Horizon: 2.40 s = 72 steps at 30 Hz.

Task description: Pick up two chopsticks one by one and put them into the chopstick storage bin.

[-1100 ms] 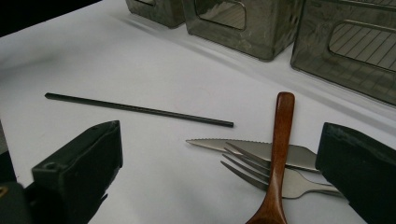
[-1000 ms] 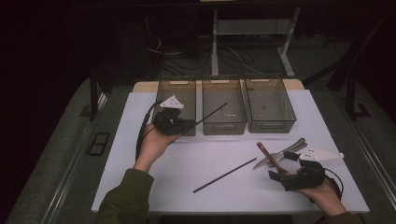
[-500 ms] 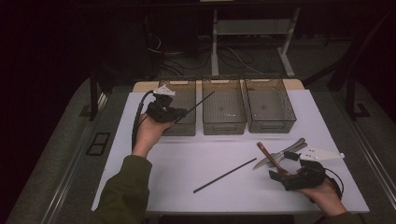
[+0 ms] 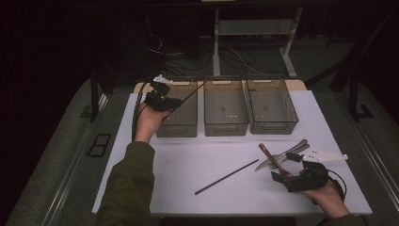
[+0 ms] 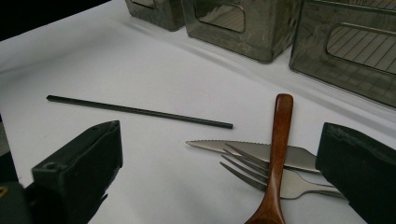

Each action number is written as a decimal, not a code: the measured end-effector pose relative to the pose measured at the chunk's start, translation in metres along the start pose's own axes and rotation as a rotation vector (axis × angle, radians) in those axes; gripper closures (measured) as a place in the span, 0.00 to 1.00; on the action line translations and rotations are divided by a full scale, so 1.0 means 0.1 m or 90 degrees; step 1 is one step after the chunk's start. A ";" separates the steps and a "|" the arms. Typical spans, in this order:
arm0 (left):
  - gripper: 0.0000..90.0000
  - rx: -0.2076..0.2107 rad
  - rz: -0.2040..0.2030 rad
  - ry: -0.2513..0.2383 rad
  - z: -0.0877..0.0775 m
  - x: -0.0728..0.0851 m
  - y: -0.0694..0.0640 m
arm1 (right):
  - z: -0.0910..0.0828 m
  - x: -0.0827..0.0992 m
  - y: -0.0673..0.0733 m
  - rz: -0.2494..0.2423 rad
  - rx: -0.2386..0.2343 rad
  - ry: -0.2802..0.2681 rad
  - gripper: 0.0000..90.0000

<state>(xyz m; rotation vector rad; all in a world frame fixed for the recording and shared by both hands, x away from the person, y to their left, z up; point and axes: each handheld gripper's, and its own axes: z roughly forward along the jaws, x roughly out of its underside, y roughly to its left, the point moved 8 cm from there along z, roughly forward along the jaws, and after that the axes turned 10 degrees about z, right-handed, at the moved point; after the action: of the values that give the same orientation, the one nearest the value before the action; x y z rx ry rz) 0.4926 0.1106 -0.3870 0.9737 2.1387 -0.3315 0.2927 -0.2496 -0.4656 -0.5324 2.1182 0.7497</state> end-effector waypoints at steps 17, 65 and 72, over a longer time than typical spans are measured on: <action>0.95 -0.052 -0.031 0.058 0.21 0.26 0.31 | 0.00 0.00 0.00 0.004 -0.004 -0.001 0.01; 0.42 0.022 0.024 -0.059 0.00 0.06 -0.11 | 0.00 -0.01 -0.02 0.005 -0.003 -0.002 0.01; 0.36 0.052 0.040 -0.094 -0.10 0.09 -0.38 | 0.00 -0.01 -0.03 0.004 0.001 -0.002 0.01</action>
<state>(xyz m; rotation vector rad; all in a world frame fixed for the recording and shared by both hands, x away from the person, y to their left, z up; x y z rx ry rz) 0.4552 0.0949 -0.3893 1.0285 1.9700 -0.4496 0.2948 -0.2514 -0.4662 -0.5240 2.1179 0.7523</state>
